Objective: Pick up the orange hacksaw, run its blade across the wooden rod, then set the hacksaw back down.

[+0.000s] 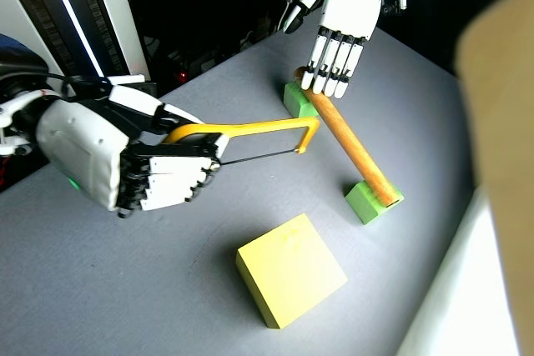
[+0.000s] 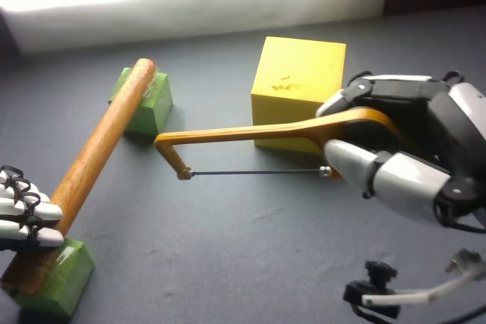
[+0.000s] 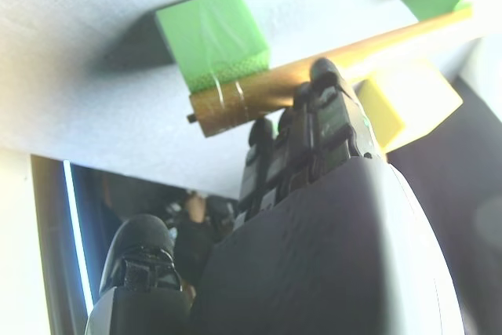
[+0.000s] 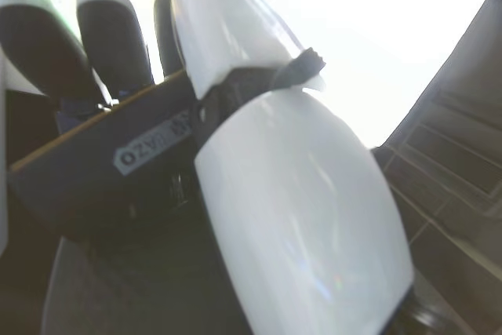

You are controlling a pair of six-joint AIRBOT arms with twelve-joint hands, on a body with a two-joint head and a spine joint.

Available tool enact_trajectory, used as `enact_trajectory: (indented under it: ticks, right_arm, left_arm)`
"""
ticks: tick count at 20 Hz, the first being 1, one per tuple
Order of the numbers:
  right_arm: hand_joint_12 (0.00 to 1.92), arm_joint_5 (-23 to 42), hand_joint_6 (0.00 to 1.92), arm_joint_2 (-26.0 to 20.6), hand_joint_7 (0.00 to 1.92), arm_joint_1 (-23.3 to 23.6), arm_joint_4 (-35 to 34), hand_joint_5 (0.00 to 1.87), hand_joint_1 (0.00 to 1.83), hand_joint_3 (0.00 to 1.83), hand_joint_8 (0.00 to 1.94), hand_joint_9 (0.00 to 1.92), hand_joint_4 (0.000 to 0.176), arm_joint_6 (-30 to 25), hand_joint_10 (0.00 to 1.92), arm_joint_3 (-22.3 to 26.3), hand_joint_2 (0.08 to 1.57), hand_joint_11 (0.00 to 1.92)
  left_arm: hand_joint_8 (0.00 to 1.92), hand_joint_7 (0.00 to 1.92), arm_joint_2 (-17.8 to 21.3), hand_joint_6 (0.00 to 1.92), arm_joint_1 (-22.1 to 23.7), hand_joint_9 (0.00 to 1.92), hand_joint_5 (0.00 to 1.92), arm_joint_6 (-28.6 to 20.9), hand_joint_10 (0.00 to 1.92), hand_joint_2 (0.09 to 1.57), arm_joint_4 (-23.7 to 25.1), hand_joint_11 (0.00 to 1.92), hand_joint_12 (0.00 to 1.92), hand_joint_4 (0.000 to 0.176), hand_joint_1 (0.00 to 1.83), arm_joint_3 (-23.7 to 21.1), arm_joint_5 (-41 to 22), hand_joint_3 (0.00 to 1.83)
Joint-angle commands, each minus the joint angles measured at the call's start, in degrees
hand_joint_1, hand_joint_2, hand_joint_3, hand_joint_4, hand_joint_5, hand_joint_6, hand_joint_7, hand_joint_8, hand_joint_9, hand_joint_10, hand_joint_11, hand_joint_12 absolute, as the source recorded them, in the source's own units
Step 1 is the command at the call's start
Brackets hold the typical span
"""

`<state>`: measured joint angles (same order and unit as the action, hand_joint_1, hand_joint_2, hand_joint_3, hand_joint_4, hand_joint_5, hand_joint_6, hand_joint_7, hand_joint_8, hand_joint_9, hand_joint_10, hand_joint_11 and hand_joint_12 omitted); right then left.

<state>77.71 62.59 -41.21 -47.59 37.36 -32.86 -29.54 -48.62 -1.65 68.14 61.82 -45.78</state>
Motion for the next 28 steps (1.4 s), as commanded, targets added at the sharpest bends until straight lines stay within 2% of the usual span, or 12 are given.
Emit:
enact_trajectory:
  ticks: [1,4,6,8,10,16,19,21,22,24,25,28]
  right_arm:
    - [1.34,7.36,0.93,-0.24,1.02,-0.31,4.98,0.89,1.27,0.0,1.19,1.09,0.0,-2.3,1.25,0.41,1.13,1.04]
    - [1.35,9.92,0.98,1.58,1.02,-1.47,1.91,0.86,1.26,0.0,1.19,1.1,0.0,-9.52,1.24,1.03,1.14,1.06]
    - [1.36,11.19,1.01,3.61,1.01,-1.34,-3.92,0.84,1.26,0.0,1.2,1.08,0.0,-12.13,1.23,1.72,1.15,1.02]
    - [1.37,12.45,1.03,4.97,1.0,-1.99,-6.2,0.82,1.26,0.0,1.22,1.08,0.0,-12.99,1.24,1.8,1.15,1.02]
    - [1.37,12.67,1.11,6.41,0.98,-3.27,-6.25,0.76,1.25,0.0,1.25,1.08,0.0,-14.41,1.28,1.62,1.17,1.03]
    - [1.34,17.42,1.04,10.59,0.99,-7.18,-6.34,0.81,1.26,0.0,1.24,1.08,0.0,-18.37,1.24,1.09,1.16,1.02]
    - [1.33,19.09,1.08,11.43,0.98,-9.31,-6.34,0.79,1.25,0.0,1.24,1.09,0.0,-20.58,1.2,1.08,1.17,1.02]
    - [1.33,20.87,1.05,11.82,0.98,-11.21,-6.34,0.81,1.26,0.0,1.25,1.09,0.0,-22.5,1.25,1.08,1.16,1.03]
    - [1.33,21.07,1.04,11.88,0.99,-12.13,-6.34,0.82,1.26,0.0,1.23,1.09,0.0,-23.35,1.22,1.09,1.16,1.01]
    - [1.34,20.64,1.07,11.88,0.99,-13.38,-6.37,0.8,1.26,0.0,1.23,1.08,0.0,-24.42,1.22,0.9,1.16,1.01]
    - [1.33,20.38,0.97,11.89,0.92,-13.91,-6.36,0.8,1.36,0.0,1.18,1.04,0.0,-24.93,1.27,0.67,1.14,1.0]
    - [1.35,19.81,0.86,12.06,0.91,-15.27,-6.11,0.85,1.39,0.0,1.16,1.03,0.0,-26.13,1.28,-1.29,1.13,0.97]
  left_arm:
    - [0.0,0.07,-0.32,0.0,0.38,0.08,0.11,0.07,0.0,1.2,-1.68,0.0,0.4,0.0,0.0,-0.28,-0.41,0.0]
    - [0.01,0.07,-0.35,0.01,0.37,0.08,0.12,0.07,0.0,1.21,-1.69,0.0,0.39,0.0,0.0,-0.24,-0.18,0.0]
    - [0.0,0.08,-0.33,0.0,0.37,0.08,0.12,0.07,0.0,1.21,-1.69,0.0,0.44,0.0,0.0,-0.17,-0.17,0.0]
    - [0.0,0.07,-0.36,0.0,0.39,0.08,0.11,0.07,0.0,1.2,-1.69,0.0,0.47,0.0,0.0,-0.07,-0.19,0.0]
    - [0.0,0.06,-0.35,0.0,0.37,0.08,0.11,0.07,0.0,1.21,-1.69,0.0,0.42,0.0,0.0,-0.06,-0.2,0.0]
    - [0.0,0.07,-0.33,0.0,0.3,0.08,0.12,0.07,0.0,1.21,-1.69,0.0,0.4,0.0,0.0,0.16,-0.19,0.0]
    - [0.01,0.06,-0.45,0.01,0.24,0.06,0.11,0.07,0.0,1.22,-1.69,0.0,0.31,0.0,0.0,0.49,-0.19,0.0]
    - [0.0,0.08,-0.62,0.0,0.13,0.08,0.12,0.07,0.01,1.21,-1.69,0.0,0.44,0.0,0.0,0.93,-0.19,0.0]
    - [0.01,0.06,-0.71,0.0,0.11,0.06,0.1,0.07,0.0,1.22,-1.69,0.0,0.36,0.0,0.0,1.15,-0.19,0.0]
    - [0.01,0.07,-0.79,0.0,0.1,0.07,0.1,0.07,0.01,1.22,-1.69,0.0,0.36,0.0,0.0,1.36,-0.2,0.0]
    - [0.01,0.08,-0.8,0.01,0.09,0.08,0.11,0.07,0.01,1.22,-1.69,0.0,0.37,0.0,0.0,1.4,-0.2,0.0]
    - [0.0,0.06,-0.79,0.0,0.05,0.07,0.11,0.07,0.0,1.22,-1.69,0.0,0.33,0.0,0.0,1.29,-0.2,0.0]
